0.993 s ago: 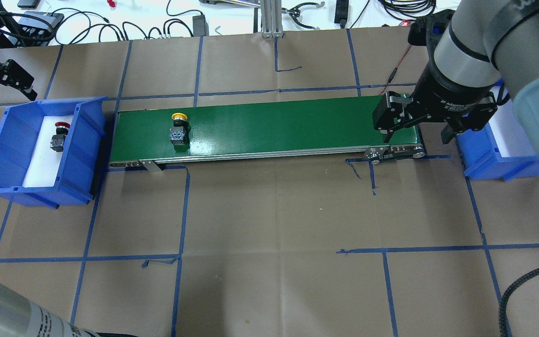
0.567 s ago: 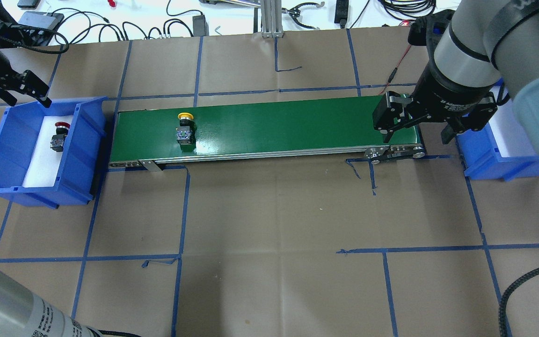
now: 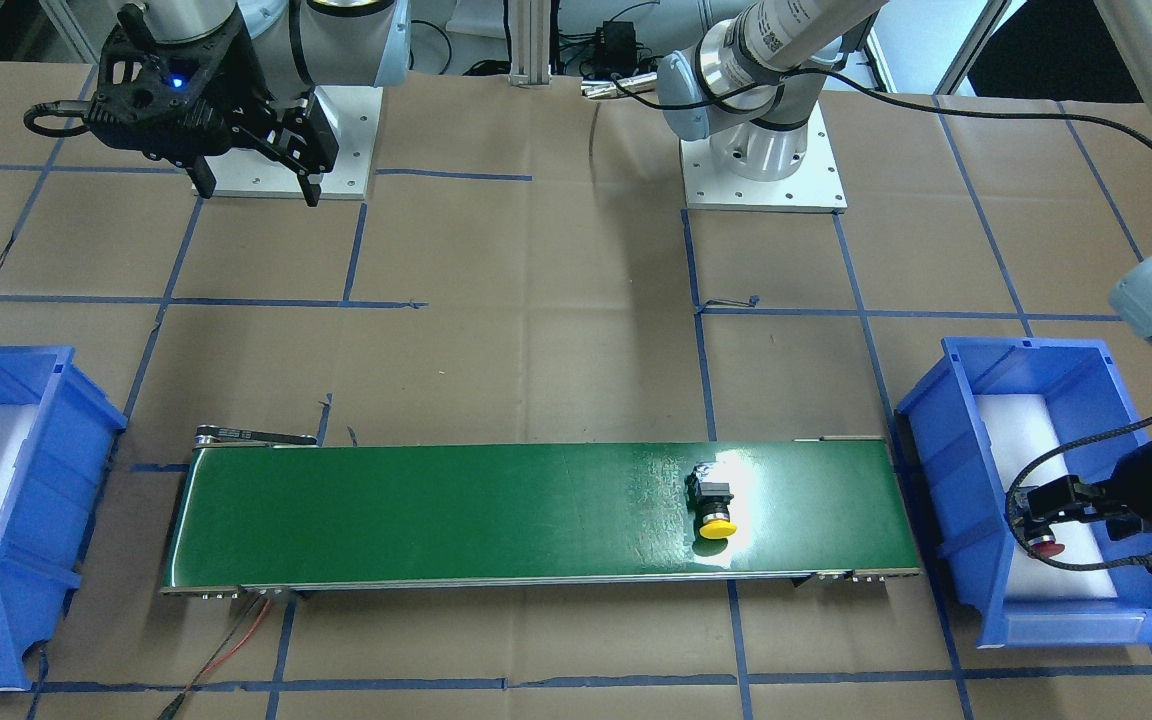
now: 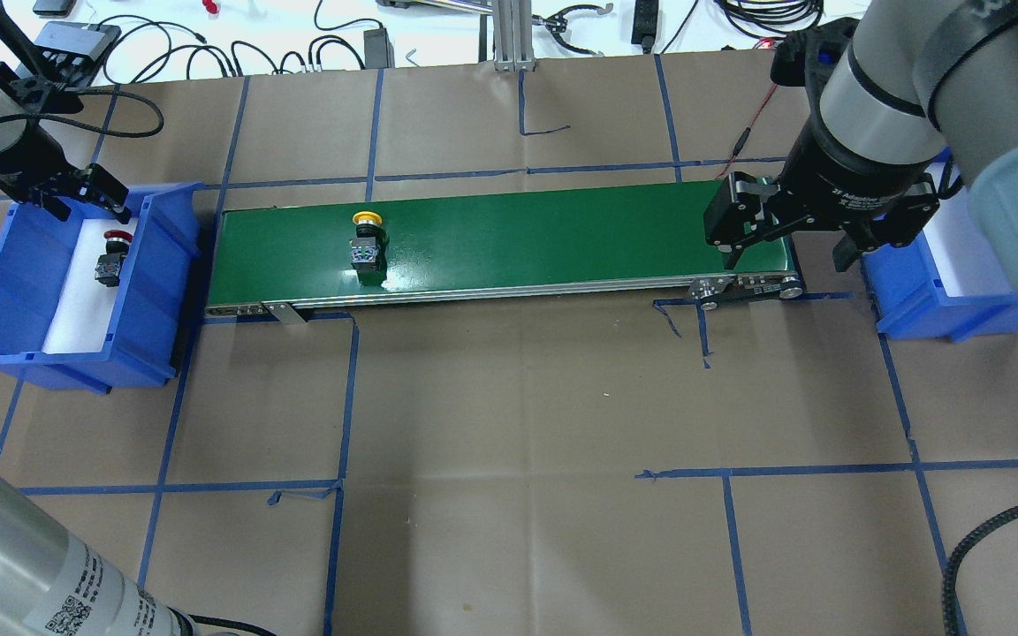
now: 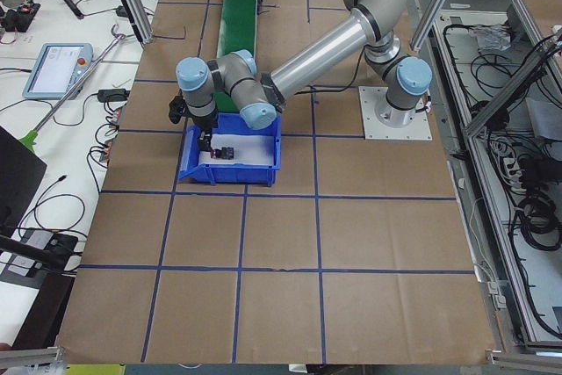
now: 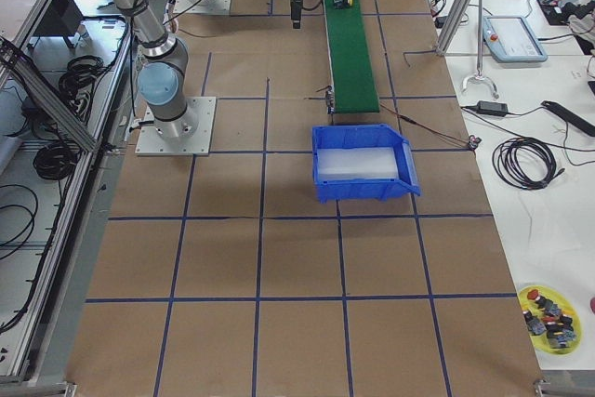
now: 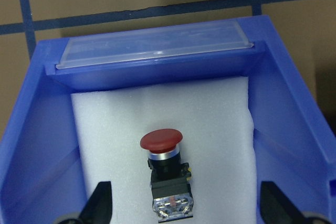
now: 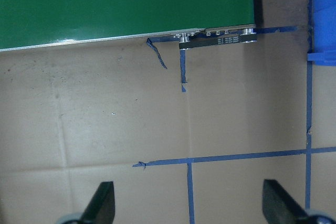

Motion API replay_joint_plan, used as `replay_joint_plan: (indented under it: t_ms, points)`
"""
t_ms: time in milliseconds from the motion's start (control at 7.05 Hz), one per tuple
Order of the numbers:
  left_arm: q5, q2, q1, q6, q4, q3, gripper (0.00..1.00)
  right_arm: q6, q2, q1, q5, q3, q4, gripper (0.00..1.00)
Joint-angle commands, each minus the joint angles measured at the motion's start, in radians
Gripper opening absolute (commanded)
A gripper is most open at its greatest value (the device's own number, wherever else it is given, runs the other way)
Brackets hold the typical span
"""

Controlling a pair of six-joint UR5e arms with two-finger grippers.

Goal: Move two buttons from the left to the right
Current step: 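Move the left gripper back over the bin above the red button, then lower the left gripper and grasp the red-capped button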

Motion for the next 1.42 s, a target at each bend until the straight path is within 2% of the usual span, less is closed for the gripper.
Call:
replay_joint_plan:
  t_ms: [0, 425, 567, 709, 851, 1276]
  points:
    - [0.000, -0.048, 0.007, 0.000, 0.029, -0.003, 0.98, 0.000, 0.000, 0.000, 0.000, 0.000, -0.001, 1.00]
    - [0.009, -0.072, 0.009, 0.000, 0.035, -0.006, 0.98, 0.000, 0.000, 0.000, 0.000, 0.000, -0.001, 1.00]
    - [0.007, -0.072, 0.009, 0.000, 0.035, -0.006, 0.93, 0.000, 0.000, 0.000, 0.000, 0.000, -0.001, 1.00]
    - [0.010, -0.070, 0.006, -0.002, 0.034, -0.005, 0.63, 0.000, 0.000, 0.000, 0.002, 0.000, -0.001, 1.00]
    - [0.010, -0.066, 0.004, -0.015, 0.028, -0.001, 0.38, 0.000, 0.000, 0.002, 0.002, 0.000, -0.001, 1.00]
    - [0.010, -0.061, 0.006, -0.018, 0.017, 0.008, 0.10, 0.000, 0.000, 0.003, 0.002, 0.000, -0.001, 1.00]
